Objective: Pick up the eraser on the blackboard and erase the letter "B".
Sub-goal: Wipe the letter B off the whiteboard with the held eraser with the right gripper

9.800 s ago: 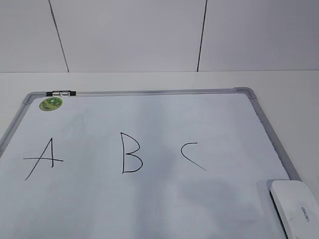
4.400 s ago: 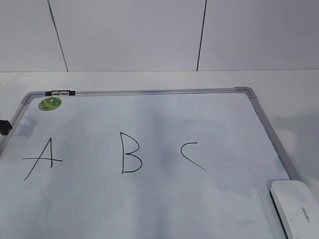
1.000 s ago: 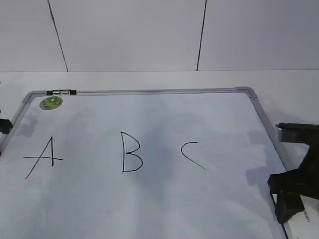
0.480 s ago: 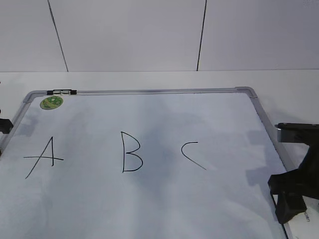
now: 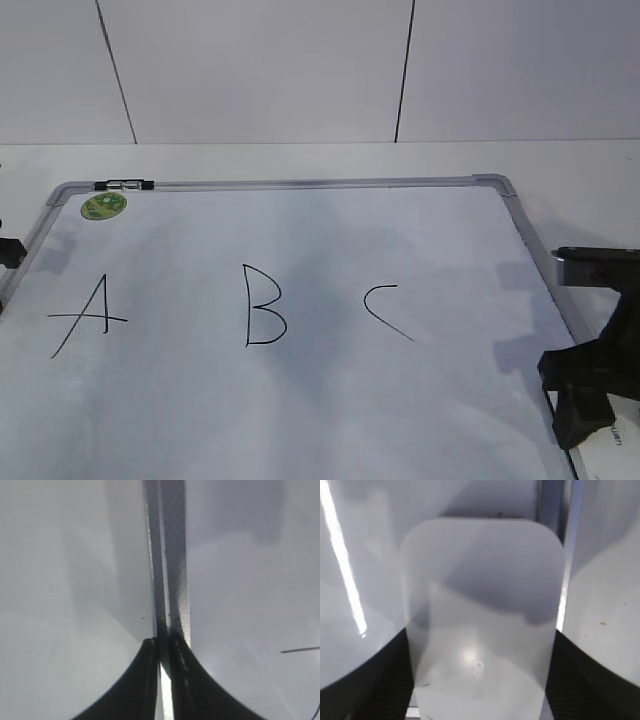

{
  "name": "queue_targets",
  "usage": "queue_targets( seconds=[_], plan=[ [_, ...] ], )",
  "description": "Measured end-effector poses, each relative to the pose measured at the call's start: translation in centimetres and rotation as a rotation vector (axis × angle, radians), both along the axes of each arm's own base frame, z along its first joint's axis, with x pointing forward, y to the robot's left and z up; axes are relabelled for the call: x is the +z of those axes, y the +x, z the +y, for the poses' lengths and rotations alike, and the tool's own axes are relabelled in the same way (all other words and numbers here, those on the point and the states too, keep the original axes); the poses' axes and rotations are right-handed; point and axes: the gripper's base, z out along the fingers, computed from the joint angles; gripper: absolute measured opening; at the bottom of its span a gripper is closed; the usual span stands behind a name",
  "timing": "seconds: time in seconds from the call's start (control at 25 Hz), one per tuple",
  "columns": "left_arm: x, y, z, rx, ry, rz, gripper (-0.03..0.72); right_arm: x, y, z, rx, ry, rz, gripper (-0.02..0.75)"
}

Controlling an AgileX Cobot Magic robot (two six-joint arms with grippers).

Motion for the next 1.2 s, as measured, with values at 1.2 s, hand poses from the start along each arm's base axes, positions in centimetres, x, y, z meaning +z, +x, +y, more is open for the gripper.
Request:
queue_targets(
  seconds=[1.2],
  plan=[
    [0.0, 0.0, 0.0, 0.003, -0.003, 0.000, 0.034, 3.3, 1.8, 0.7, 0.039, 0.030, -0.003, 0.520]
  ],
)
